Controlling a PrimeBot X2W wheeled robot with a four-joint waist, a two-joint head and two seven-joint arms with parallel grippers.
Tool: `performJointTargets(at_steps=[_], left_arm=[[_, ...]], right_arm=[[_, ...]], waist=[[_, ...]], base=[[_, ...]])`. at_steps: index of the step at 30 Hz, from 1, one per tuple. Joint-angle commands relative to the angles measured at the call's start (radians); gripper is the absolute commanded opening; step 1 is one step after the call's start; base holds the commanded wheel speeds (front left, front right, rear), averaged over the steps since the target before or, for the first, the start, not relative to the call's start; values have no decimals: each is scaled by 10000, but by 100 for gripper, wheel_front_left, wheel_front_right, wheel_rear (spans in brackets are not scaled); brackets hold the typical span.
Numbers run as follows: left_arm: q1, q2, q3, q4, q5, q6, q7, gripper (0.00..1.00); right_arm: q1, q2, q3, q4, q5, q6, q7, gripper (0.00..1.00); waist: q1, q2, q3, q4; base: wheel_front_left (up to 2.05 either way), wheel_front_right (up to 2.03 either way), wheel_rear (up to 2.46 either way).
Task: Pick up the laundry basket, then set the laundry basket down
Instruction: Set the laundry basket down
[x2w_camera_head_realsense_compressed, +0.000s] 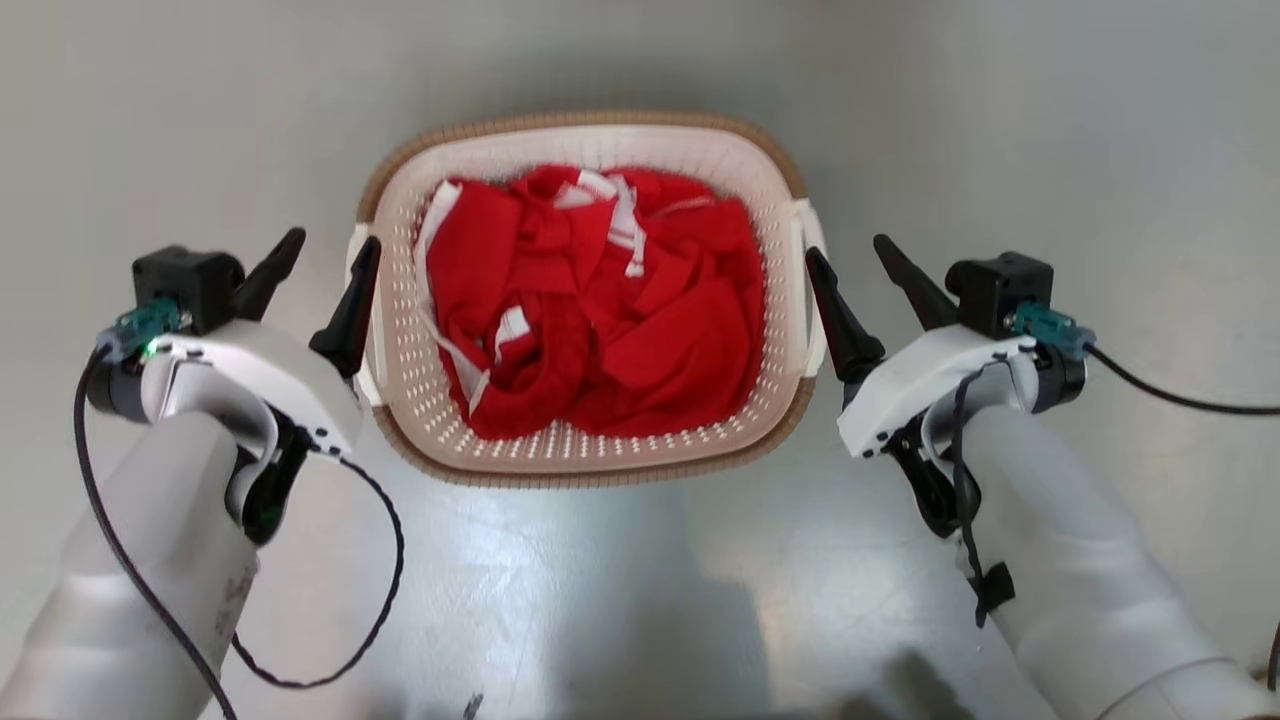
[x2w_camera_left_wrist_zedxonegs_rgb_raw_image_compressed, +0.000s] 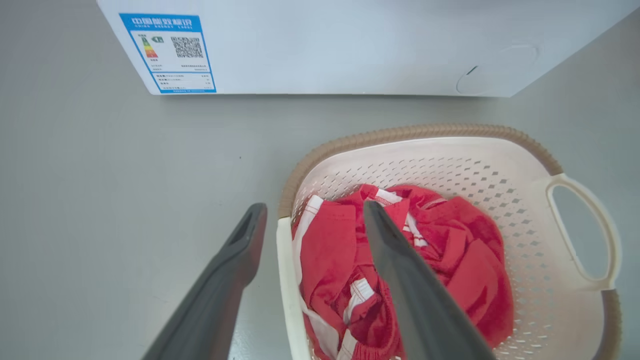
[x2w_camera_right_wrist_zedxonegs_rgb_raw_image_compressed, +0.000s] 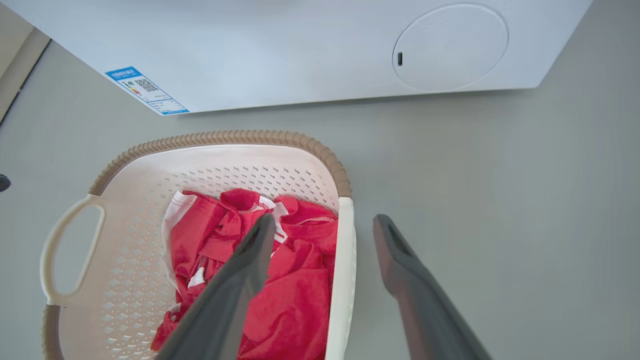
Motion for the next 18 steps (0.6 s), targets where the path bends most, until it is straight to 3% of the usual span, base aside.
performJointTargets(at_steps=[1, 12, 18], left_arm=[[391, 355, 424, -212, 95, 15, -49, 100], [2020, -263, 1795, -679, 428, 15, -49, 100], [2486, -549, 2485, -807, 597, 15, -49, 100]], right_arm=[[586, 185, 41, -306, -165, 65, -107, 100], [2256, 185, -1119, -1796, -1358, 65, -107, 100], [2703, 185, -1298, -2291, -1729, 65, -107, 100]], waist=[[0, 0, -595, -164], [0, 0, -3137, -205], [0, 0, -3987, -222]], base=[[0, 0, 0], [0, 0, 0], [0, 0, 0]])
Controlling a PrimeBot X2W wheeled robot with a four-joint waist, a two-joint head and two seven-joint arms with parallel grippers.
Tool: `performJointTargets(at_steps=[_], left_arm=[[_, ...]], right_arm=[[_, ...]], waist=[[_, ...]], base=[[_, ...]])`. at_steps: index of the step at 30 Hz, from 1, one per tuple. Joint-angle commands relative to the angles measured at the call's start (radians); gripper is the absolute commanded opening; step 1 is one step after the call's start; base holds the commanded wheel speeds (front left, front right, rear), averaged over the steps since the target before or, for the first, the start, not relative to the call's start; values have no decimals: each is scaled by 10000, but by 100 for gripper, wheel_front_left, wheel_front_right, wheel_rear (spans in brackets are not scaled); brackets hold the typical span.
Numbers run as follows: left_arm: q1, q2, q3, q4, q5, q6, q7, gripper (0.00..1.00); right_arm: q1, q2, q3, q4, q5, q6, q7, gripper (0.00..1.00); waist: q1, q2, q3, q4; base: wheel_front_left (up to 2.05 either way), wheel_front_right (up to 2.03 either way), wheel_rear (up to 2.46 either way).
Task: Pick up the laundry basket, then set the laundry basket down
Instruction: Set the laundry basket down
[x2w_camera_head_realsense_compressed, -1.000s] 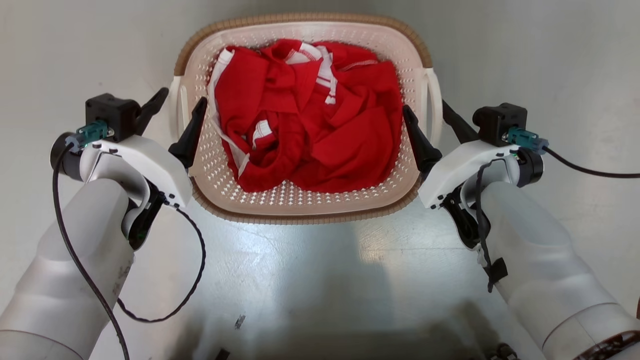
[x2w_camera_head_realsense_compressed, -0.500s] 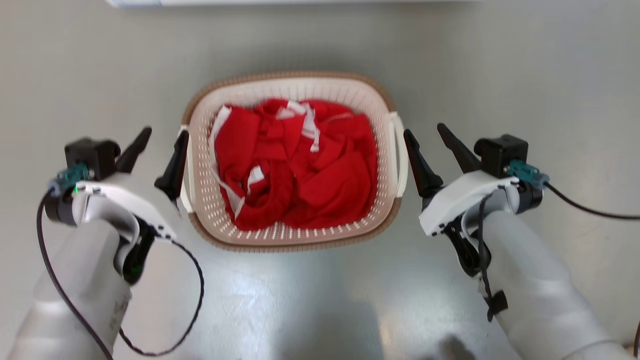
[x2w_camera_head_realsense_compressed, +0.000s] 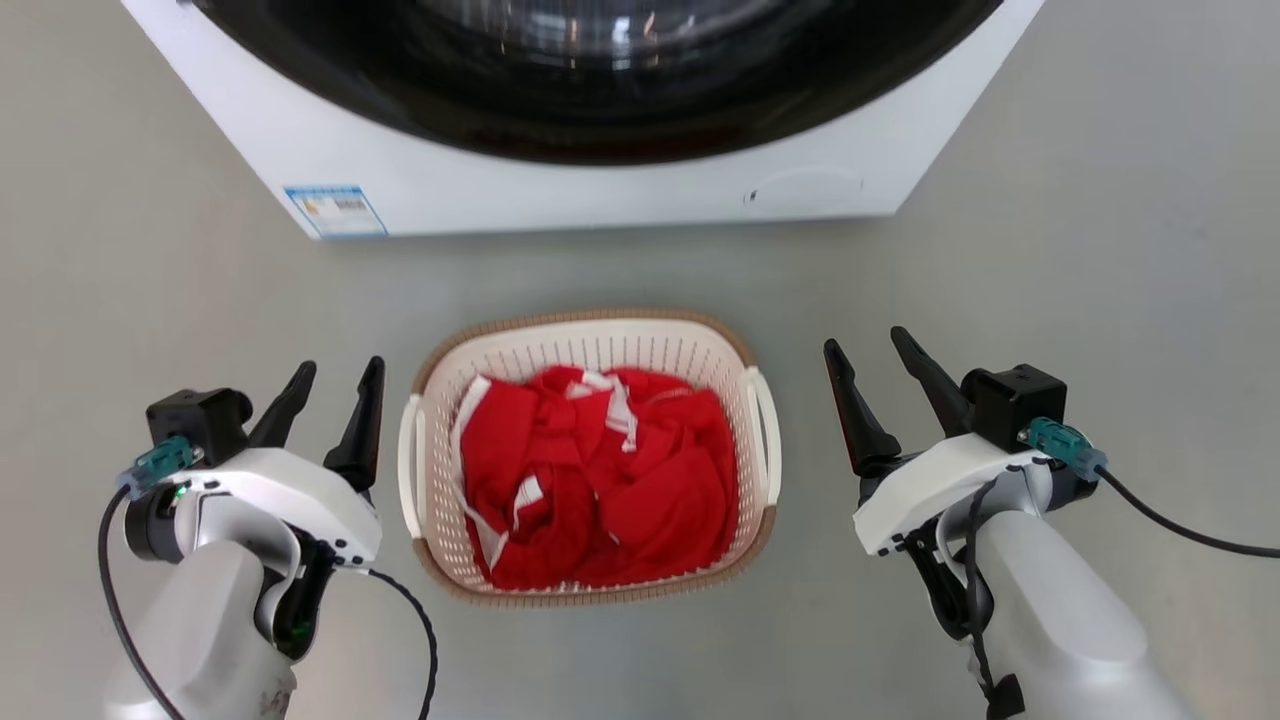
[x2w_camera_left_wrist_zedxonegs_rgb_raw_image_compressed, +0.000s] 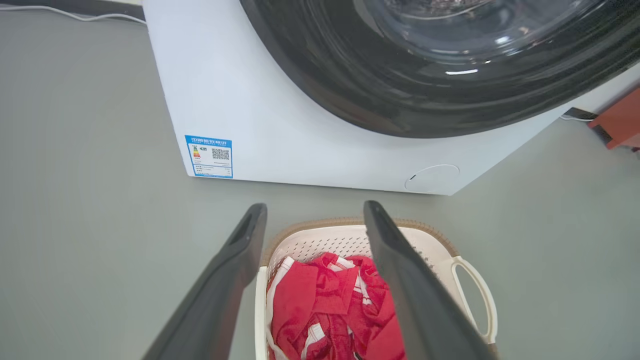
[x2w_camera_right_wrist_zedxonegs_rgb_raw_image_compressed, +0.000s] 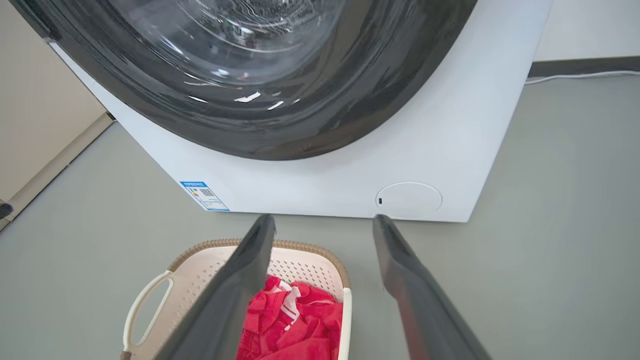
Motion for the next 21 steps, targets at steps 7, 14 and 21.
performJointTargets(at_steps=[7, 14, 21], left_arm=[[611, 154, 971, -626, 264, 15, -51, 100], [1490, -122, 1594, -1283, 400, 15, -51, 100], [2446, -382, 2289, -1647, 792, 15, -51, 100]], right_arm=[[611, 134, 57, -951, -390, 65, -107, 100], [1647, 134, -298, -1934, -1154, 65, -107, 100], [2639, 134, -805, -2647, -1595, 65, -107, 100]], waist=[[0, 0, -1008, -24], [0, 0, -1937, 112], [0, 0, -2814, 161]], base=[[0, 0, 0], [0, 0, 0], [0, 0, 0]])
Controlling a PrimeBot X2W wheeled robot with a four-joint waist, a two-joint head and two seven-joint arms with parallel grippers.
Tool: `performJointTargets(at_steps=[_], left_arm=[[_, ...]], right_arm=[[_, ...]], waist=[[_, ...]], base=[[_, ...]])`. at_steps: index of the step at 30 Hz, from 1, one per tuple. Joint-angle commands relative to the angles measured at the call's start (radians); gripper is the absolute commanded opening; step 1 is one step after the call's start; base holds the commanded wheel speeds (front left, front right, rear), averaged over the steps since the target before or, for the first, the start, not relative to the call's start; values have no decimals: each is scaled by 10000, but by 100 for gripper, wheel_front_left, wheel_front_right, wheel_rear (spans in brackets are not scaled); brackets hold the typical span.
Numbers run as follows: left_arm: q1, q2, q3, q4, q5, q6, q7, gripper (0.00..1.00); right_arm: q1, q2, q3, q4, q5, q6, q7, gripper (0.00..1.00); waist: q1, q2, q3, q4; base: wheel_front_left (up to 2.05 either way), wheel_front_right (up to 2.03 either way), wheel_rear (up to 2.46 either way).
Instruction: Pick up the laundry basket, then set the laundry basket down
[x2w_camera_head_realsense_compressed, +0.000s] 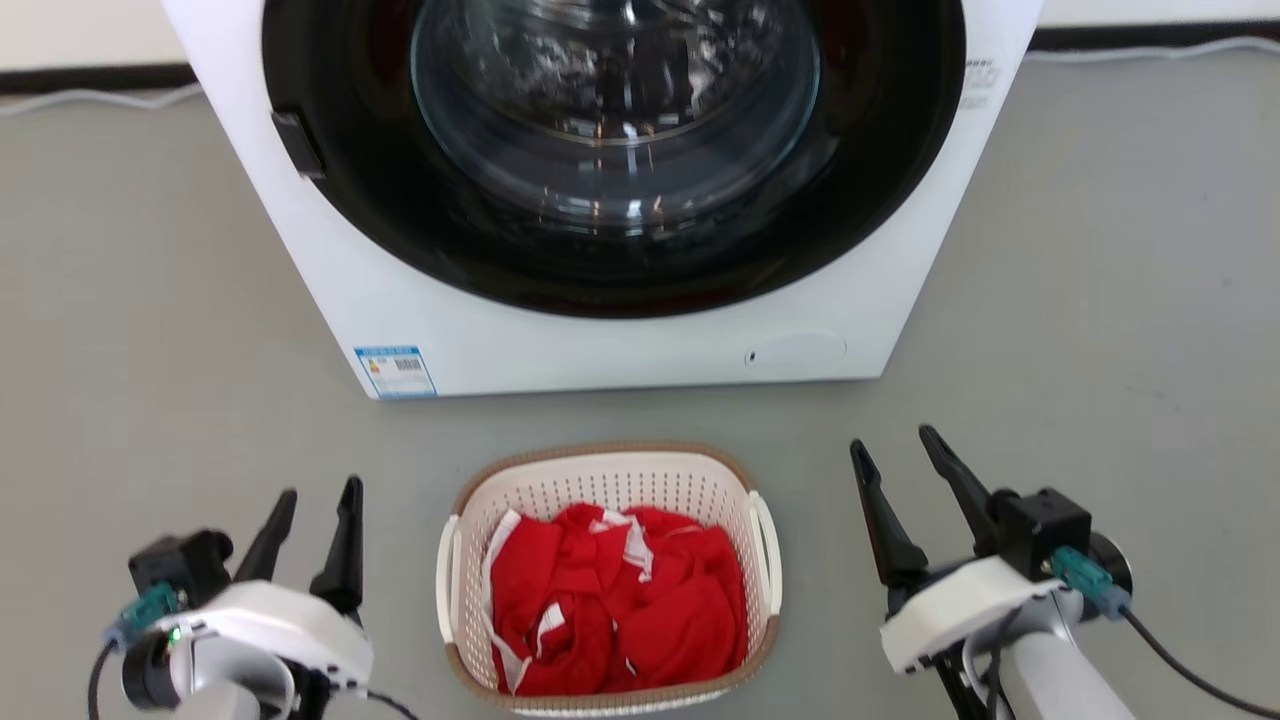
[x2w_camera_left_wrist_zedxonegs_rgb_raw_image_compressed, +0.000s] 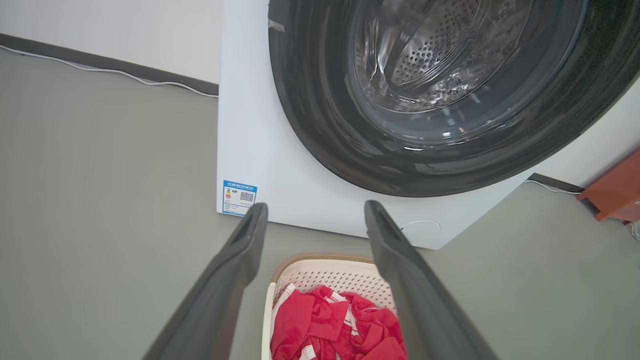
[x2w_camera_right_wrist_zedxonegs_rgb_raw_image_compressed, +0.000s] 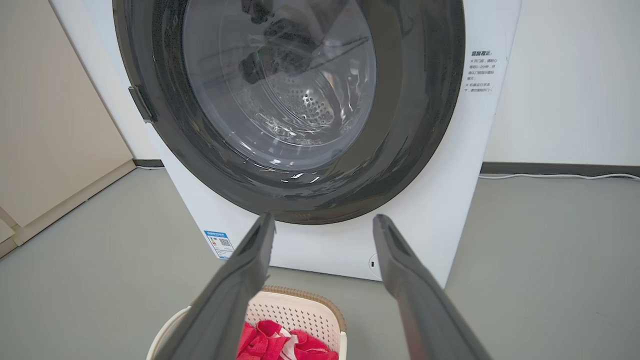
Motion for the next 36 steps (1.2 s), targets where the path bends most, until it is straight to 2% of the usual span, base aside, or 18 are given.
performJointTargets(at_steps=[1, 12, 24, 36], left_arm=[[86, 118, 466, -275, 150, 15, -51, 100], [1536, -470, 1112, -902, 1128, 15, -51, 100], [2898, -930, 1485, -2507, 1399, 15, -51, 100], [3579, -1282, 2074, -3215, 1609, 15, -51, 100]], right_arm=[[187, 65, 98, -364, -13, 65, -107, 100], [1662, 65, -520, -1150, 100, 65, -107, 100], [2772, 65, -849, -1915, -167, 65, -107, 100], [3220, 65, -1173, -2000, -166, 65, -107, 100]], waist=[[0, -1, -393, 44], [0, -1, -1474, 117], [0, -1, -1770, -114], [0, -1, -1973, -117]], base=[[0, 0, 0], [0, 0, 0], [0, 0, 0], [0, 0, 0]])
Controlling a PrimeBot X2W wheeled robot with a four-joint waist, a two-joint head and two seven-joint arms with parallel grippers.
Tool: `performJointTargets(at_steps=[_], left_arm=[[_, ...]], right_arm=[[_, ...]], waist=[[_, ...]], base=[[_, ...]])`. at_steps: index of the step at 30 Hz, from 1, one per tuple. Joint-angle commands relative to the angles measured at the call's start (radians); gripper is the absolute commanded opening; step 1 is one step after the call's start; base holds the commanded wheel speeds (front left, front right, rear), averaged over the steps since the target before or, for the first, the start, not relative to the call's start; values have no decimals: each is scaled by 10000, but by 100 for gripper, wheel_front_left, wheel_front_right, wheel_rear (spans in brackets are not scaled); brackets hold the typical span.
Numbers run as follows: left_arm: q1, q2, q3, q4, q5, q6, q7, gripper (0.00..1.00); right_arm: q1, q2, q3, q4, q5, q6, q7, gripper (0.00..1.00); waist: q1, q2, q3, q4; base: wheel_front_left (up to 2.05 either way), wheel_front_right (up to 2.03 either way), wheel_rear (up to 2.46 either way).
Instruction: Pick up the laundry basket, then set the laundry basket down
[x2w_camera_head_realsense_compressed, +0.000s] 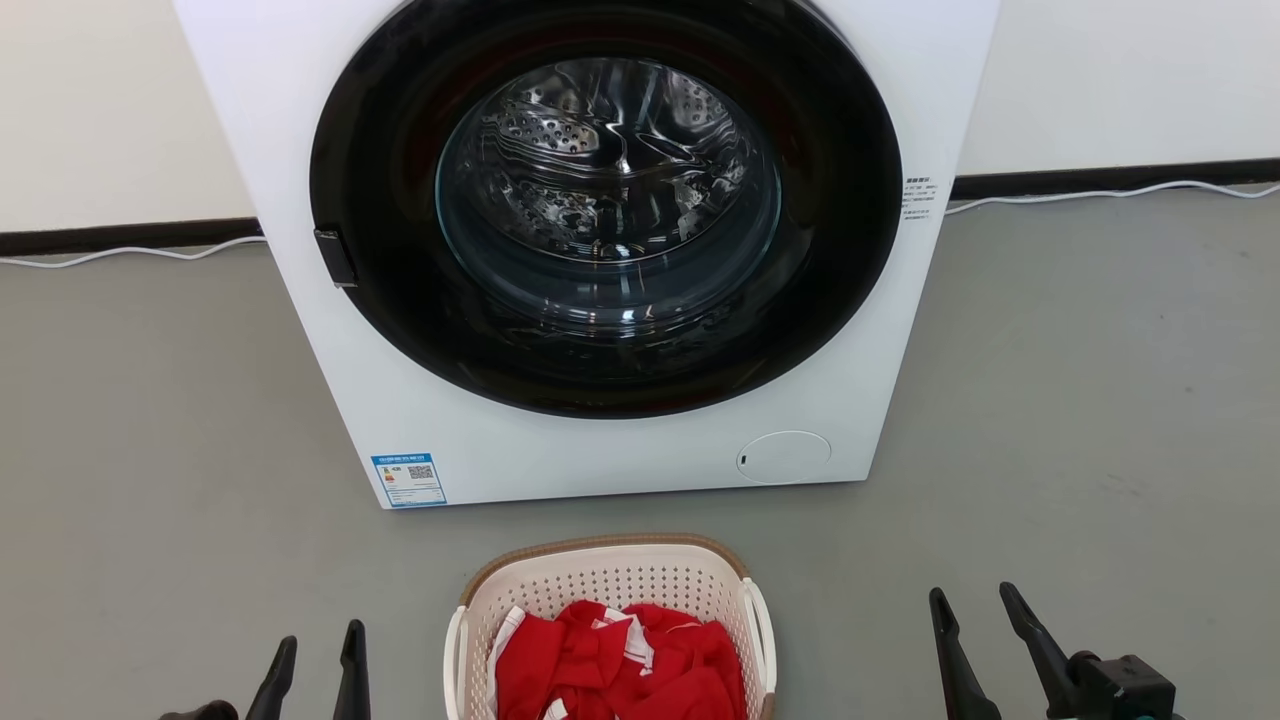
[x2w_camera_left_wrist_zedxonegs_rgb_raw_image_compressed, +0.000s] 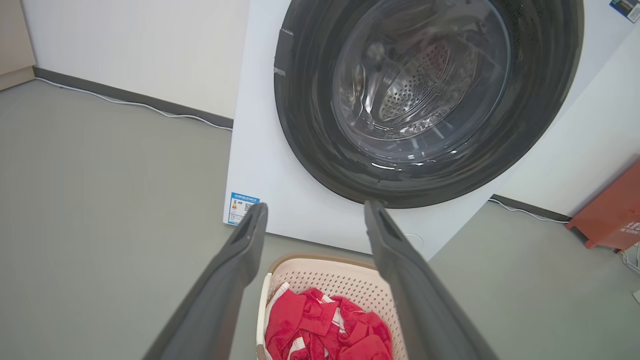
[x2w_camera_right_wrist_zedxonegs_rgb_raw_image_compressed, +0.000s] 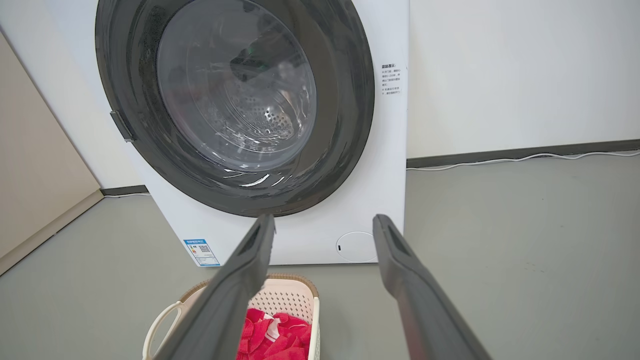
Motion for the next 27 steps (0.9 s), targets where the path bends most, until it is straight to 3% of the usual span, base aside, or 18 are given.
performJointTargets(at_steps=[1, 14, 15, 25, 27], left_arm=[[-195, 22, 326, -299, 137, 15, -61, 100], [-271, -84, 574, -326, 302, 15, -61, 100], [107, -150, 245, -14, 242, 0, 2, 0], [74, -225, 283, 315, -467, 1, 243, 0], [43, -227, 283, 298, -666, 1, 297, 0]], right_arm=[[-204, -35, 209, -262, -74, 65, -107, 100], [-235, -35, 194, -103, -26, 65, -107, 100], [37, 6, -40, 106, 7, 0, 2, 0], [20, 23, -89, 385, 858, -2, 230, 0], [-5, 22, -106, 366, 1094, -1, 287, 0]], waist=[[0, -1, -11, 12], [0, -1, -3, 143], [0, -1, -4, 140], [22, -1, 6, 164], [11, -1, 21, 171]], base=[[0, 0, 0], [0, 0, 0], [0, 0, 0], [0, 0, 0], [0, 0, 0]])
